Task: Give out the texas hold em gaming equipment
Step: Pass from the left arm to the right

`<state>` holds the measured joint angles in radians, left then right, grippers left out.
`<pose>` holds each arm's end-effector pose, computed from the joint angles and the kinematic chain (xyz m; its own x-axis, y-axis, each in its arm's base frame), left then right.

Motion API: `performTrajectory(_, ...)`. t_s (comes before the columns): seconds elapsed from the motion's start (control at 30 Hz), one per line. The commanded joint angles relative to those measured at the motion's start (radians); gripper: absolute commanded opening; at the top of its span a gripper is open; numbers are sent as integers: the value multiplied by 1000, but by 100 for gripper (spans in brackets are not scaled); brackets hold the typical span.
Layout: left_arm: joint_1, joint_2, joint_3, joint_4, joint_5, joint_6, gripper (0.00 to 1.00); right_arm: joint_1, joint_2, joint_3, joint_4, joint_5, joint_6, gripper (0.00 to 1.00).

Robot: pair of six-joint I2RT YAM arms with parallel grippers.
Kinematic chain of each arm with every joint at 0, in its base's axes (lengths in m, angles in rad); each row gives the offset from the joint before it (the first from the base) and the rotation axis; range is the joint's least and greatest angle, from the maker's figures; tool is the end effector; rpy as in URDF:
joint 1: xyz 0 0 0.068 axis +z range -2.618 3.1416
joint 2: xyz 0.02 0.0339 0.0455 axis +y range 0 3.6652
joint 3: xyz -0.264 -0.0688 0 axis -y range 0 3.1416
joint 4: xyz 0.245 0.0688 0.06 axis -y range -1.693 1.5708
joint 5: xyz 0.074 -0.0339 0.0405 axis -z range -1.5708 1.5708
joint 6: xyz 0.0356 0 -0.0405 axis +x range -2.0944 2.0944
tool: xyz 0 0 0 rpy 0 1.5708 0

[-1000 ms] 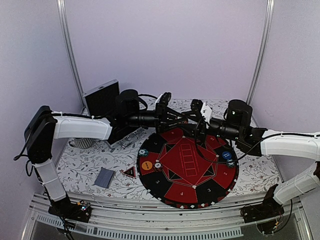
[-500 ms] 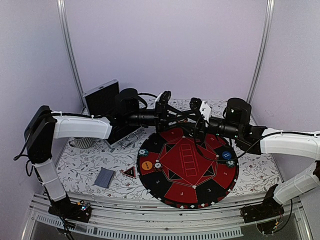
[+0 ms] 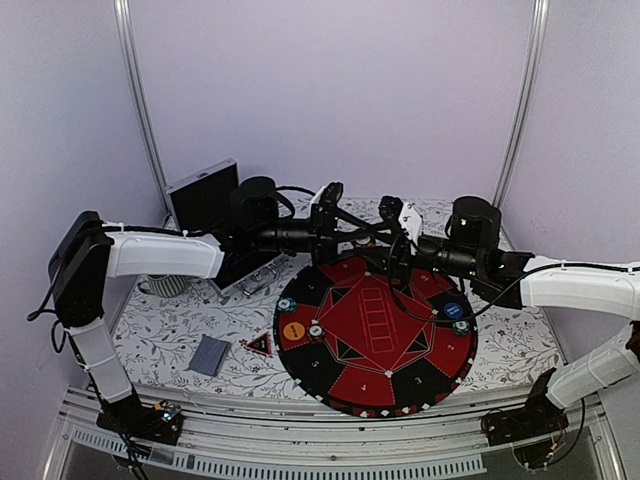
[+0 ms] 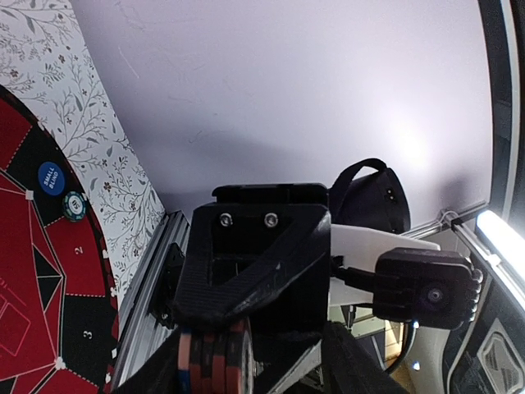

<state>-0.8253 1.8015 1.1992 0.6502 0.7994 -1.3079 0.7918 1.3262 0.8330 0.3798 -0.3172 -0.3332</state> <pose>0.2627 -0.3222 0.2859 -0.9553 0.0423 -0.2927 0.2907 -0.0478 -0.9556 0.2081 0.2266 0.2943 0.2172 -0.2223 -0.9505 -0.8707 0.3961 -0.2916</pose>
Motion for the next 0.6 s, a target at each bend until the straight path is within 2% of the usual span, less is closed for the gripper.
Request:
performTrajectory(0.0,-6,6,7,-34,11,35,54,-8,-14,29,13,-5,31,3)
performTrajectory(0.17,4,-16,16,-157,-39,120,67,-9,-26,26,7,-14,78,3)
performTrajectory(0.43,23,-76,48,-419,-176,318,77,-9,-71,-23,-36,3,152,3)
performTrajectory(0.57,25,-99,69,-477,-205,382,81,-9,-94,-69,-60,14,171,3)
